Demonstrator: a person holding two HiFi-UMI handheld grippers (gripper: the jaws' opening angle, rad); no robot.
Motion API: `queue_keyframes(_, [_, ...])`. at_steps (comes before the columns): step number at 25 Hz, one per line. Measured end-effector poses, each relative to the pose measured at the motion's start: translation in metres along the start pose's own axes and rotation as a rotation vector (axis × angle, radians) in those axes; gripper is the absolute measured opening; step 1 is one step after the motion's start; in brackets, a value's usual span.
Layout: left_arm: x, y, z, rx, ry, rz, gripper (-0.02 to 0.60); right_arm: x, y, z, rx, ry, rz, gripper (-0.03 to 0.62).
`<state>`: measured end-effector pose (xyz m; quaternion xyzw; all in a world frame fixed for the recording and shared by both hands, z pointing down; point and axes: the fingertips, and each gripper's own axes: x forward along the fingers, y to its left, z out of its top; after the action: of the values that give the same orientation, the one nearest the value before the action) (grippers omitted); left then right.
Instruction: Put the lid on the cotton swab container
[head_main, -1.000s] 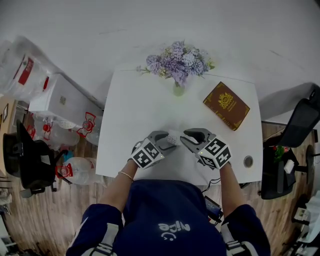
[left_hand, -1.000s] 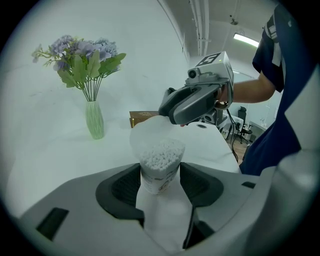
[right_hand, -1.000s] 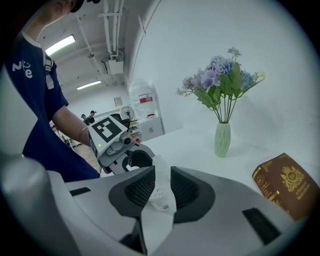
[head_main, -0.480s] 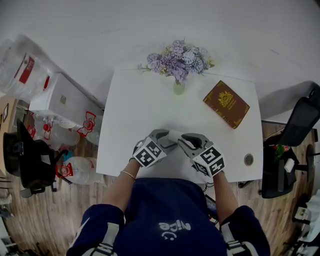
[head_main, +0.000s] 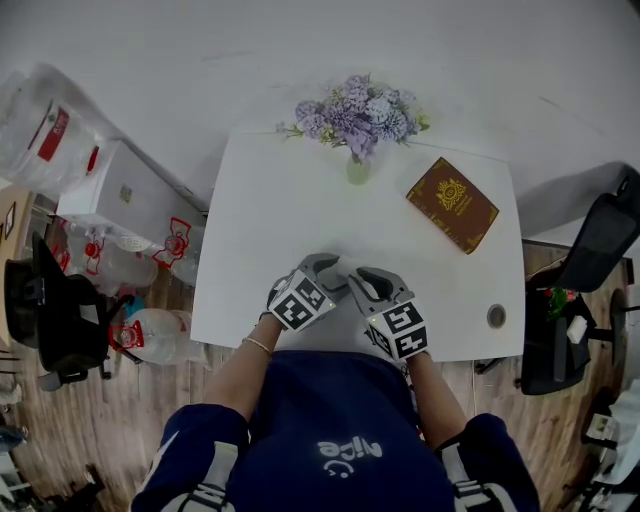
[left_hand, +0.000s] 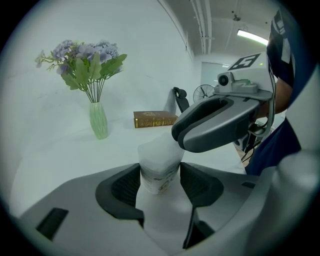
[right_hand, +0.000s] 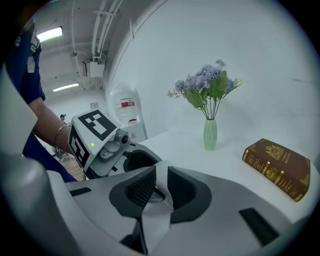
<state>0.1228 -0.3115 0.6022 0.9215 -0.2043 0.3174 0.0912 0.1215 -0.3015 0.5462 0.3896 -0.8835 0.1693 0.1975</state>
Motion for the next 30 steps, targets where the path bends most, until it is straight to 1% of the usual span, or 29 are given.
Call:
queue_keyframes(3, [0.001, 0.000, -0.001, 0.003, -0.011, 0.006, 0.267, 0.000, 0.000, -0.002, 0.013, -0.002, -0.038, 0.095])
queue_keyframes(6, [0.000, 0.000, -0.002, -0.007, -0.010, 0.007, 0.268, 0.001, 0.000, -0.001, -0.039, 0.014, -0.080, 0.087])
queue_keyframes(8, [0.001, 0.000, -0.002, -0.007, -0.015, 0.006, 0.268, 0.002, 0.002, -0.002, -0.076, 0.028, -0.090, 0.087])
queue_keyframes(9, [0.000, 0.000, -0.002, -0.009, -0.016, 0.007, 0.268, 0.002, 0.002, -0.002, -0.074, 0.031, -0.088, 0.086])
queue_keyframes(11, [0.000, -0.001, -0.001, -0.017, -0.020, 0.010, 0.268, 0.002, 0.000, -0.003, -0.021, 0.022, -0.069, 0.087])
queue_keyframes(13, [-0.001, -0.002, 0.001, -0.019, -0.030, 0.022, 0.268, -0.001, -0.003, 0.000, 0.049, -0.008, -0.054, 0.087])
queue_keyframes(16, [-0.007, -0.004, 0.008, -0.013, -0.069, 0.052, 0.292, -0.015, -0.010, 0.011, 0.082, -0.088, -0.095, 0.087])
queue_keyframes(17, [-0.011, -0.003, 0.010, -0.030, -0.085, 0.061, 0.302, -0.020, -0.013, 0.012, 0.091, -0.108, -0.110, 0.087])
queue_keyframes(19, [-0.022, -0.003, 0.011, -0.093, -0.121, 0.078, 0.312, -0.030, -0.018, 0.008, 0.122, -0.134, -0.128, 0.087])
queue_keyframes(21, [-0.037, -0.003, 0.011, -0.151, -0.172, 0.101, 0.313, -0.039, -0.021, 0.001, 0.152, -0.153, -0.149, 0.087])
queue_keyframes(25, [-0.069, -0.010, 0.006, -0.236, -0.265, 0.143, 0.313, -0.055, -0.022, -0.016, 0.181, -0.185, -0.207, 0.087])
queue_keyframes(28, [-0.086, -0.022, 0.001, -0.300, -0.302, 0.152, 0.313, -0.061, -0.019, -0.025, 0.152, -0.189, -0.247, 0.087])
queue_keyframes(30, [-0.096, -0.028, -0.001, -0.308, -0.327, 0.171, 0.313, -0.065, -0.017, -0.028, 0.124, -0.193, -0.266, 0.087])
